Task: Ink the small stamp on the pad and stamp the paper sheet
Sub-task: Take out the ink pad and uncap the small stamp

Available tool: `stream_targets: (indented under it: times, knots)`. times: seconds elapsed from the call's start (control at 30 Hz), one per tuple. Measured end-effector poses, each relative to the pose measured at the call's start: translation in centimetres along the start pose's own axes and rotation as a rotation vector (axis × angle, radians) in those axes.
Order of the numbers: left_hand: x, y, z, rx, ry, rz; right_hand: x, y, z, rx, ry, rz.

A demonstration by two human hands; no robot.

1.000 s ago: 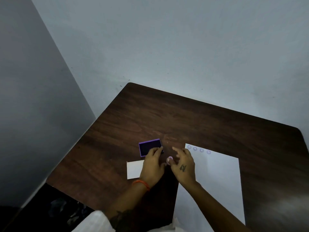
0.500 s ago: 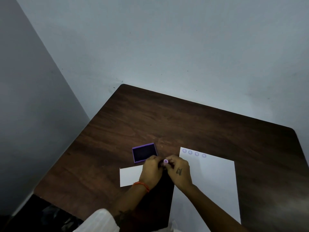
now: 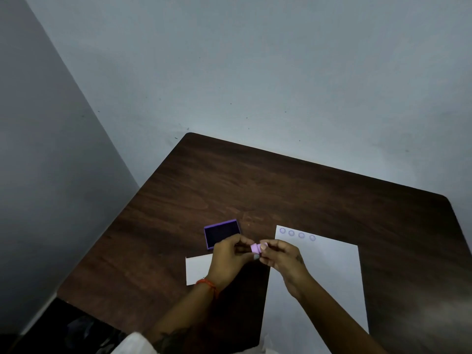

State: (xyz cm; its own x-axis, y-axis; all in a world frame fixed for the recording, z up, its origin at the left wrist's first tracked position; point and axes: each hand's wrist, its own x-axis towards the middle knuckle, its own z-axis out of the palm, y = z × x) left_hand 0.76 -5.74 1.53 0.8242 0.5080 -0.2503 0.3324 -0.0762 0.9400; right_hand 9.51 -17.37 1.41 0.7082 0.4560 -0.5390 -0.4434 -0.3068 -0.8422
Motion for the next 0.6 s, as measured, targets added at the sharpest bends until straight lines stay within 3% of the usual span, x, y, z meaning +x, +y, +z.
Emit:
stream_targets:
  times: [0.6]
  knots:
    - [-0.6, 0.7, -0.5, -0.043, 0.030, 0.001, -1.1, -1.4, -0.4, -0.011, -0.083, -0.077]
